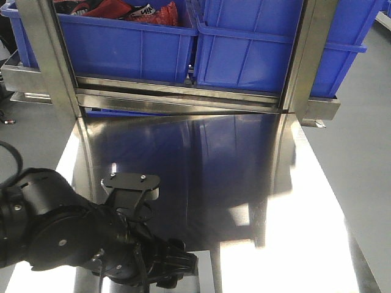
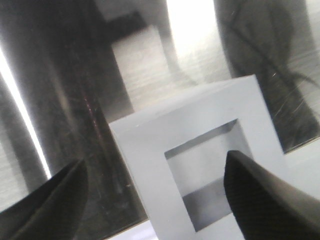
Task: Sort gray base to blue bin
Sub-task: 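Move the left gripper down over the gray square frame base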
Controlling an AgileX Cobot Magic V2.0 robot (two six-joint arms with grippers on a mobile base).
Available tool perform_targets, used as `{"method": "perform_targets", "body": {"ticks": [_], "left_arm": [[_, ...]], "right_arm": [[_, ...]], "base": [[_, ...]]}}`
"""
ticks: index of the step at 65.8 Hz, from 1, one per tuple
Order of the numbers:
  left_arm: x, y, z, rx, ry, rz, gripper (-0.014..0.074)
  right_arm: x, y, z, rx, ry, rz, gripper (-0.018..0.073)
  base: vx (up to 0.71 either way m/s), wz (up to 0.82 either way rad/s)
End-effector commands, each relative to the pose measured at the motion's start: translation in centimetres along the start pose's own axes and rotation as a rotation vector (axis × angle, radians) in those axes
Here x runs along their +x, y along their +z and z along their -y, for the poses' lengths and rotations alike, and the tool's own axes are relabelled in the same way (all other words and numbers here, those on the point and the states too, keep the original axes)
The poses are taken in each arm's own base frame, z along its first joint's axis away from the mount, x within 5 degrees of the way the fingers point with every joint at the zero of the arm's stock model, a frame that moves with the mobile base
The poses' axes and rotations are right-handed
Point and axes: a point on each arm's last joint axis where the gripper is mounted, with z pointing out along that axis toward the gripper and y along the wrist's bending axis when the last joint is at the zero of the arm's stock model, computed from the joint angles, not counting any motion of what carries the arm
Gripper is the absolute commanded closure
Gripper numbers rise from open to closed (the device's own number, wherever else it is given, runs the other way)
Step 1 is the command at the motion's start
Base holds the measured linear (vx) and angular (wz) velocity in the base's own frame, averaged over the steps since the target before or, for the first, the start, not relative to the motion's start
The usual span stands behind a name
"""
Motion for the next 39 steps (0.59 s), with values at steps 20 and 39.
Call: {"method": "perform_targets", "body": {"ticks": [20, 39], "left_arm": [[-0.5, 0.2, 1.0, 0.030, 0.015, 0.014, 0.0063], [-0.4, 0.4, 1.0, 0.022, 0.017, 0.005, 0.0063]], "right_arm": [[-0.3, -0.1, -0.1, -0.003, -0.015, 0.077, 0.0568], [-0.3, -0.1, -0.1, -0.003, -0.015, 0.077, 0.0568]], "base": [[0.00, 0.00], [0.00, 0.00]]}}
